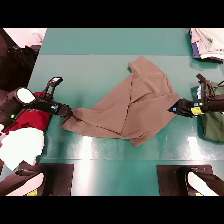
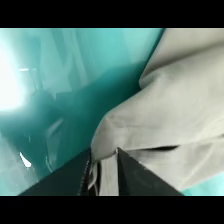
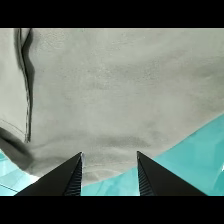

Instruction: Fold the shirts.

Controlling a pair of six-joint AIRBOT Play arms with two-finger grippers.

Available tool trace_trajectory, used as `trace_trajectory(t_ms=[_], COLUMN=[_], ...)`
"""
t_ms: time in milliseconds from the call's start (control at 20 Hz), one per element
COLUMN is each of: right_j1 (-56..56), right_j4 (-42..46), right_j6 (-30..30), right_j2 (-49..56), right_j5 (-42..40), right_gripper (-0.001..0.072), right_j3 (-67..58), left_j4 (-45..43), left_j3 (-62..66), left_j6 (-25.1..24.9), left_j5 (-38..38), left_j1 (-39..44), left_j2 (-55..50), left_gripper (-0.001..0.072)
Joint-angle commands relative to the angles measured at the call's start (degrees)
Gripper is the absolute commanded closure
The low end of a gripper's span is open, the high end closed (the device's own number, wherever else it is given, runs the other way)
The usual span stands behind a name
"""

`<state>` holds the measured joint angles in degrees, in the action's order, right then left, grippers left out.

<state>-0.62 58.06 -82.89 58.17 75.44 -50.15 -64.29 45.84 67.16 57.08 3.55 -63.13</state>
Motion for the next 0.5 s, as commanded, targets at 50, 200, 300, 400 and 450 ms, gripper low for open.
trace_trajectory(t_ms=[50,200,300,400,450], right_j1=[0.0,0.0,0.0,0.0,0.0], right_j4=[0.0,0.0,0.0,0.0,0.0], right_j6=[0.0,0.0,0.0,0.0,0.0], right_j2=[0.0,0.0,0.0,0.0,0.0], right_j5=[0.0,0.2,0.3,0.2,0.2], right_gripper=[0.0323,0.0323,0.0323,0.0323,0.0323], right_j3=[0.0,0.0,0.0,0.0,0.0], left_j4=[1.2,0.9,-1.4,-5.7,-6.5], left_j3=[0.0,4.5,8.3,8.4,8.2], left_j6=[0.7,6.9,8.0,9.4,9.4], left_j5=[-2.2,-5.2,-5.9,-4.0,-1.9], left_j1=[0.0,-2.7,-4.6,-6.0,-6.5], left_j2=[-1.5,-0.9,-0.7,-1.0,-1.5], left_gripper=[0.0681,0.0682,0.0682,0.0678,0.0494])
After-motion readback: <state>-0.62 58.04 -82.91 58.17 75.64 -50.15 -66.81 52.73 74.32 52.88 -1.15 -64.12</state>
